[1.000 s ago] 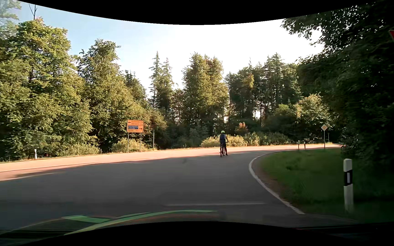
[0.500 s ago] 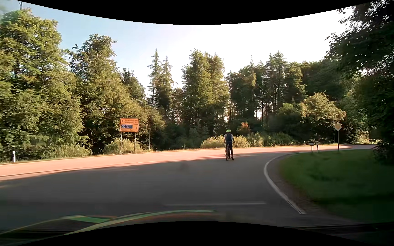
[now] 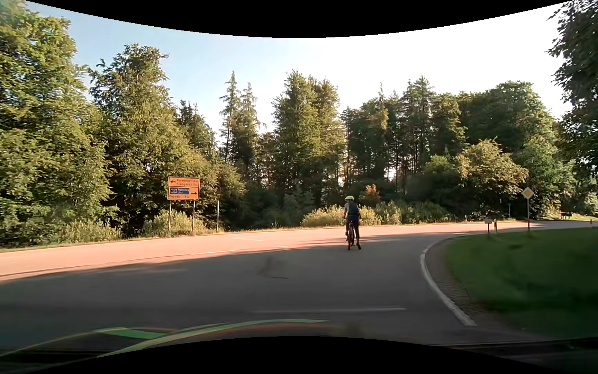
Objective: Follow the waypoints while adhering to traffic rules and regulations
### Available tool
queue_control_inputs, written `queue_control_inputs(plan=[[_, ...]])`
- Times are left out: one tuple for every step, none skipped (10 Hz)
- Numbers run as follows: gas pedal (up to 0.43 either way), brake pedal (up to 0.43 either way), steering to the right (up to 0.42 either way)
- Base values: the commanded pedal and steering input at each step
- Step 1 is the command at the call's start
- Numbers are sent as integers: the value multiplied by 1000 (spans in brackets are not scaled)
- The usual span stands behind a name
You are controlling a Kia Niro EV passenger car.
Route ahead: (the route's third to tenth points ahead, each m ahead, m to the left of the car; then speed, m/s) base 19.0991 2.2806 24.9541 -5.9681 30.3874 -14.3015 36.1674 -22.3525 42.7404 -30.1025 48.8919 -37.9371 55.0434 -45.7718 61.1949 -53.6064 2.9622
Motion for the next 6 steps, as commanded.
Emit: queue_control_inputs(plan=[[0,256,53],[0,256,56],[0,256,58],[0,256,58],[0,256,58],[0,256,58]])
